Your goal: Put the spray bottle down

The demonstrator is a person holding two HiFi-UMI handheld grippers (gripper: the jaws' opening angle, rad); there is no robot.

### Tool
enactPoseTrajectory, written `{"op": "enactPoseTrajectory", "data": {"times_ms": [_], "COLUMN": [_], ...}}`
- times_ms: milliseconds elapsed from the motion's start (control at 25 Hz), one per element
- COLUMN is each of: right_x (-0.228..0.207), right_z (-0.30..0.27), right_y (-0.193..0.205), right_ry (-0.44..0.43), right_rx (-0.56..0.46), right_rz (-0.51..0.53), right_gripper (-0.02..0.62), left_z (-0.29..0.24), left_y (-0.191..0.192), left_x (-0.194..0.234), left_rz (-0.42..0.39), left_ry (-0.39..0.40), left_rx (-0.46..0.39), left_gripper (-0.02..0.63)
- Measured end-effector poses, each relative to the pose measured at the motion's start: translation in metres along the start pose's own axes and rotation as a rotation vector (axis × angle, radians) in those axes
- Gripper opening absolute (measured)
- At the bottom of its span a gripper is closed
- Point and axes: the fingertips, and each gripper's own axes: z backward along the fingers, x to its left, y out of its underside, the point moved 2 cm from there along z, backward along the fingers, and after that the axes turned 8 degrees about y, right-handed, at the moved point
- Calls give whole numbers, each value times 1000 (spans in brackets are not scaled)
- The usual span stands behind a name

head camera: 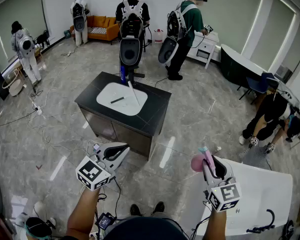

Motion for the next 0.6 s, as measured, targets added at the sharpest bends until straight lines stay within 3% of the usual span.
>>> {"op": "enactPoseTrajectory", "data": {"times_ms": [600], "right_x": [17], "right_z": [-13], "right_y": [-6], "right_ry": [-2], "right_rx": [11], "right_rz": [-24], "right_gripper": [123], "left_z": [12], "left_y": [3], "left_x": [12], "left_rz": [8], "left_ry": [21], "left_rx": [-5], "left_gripper": [2]}}
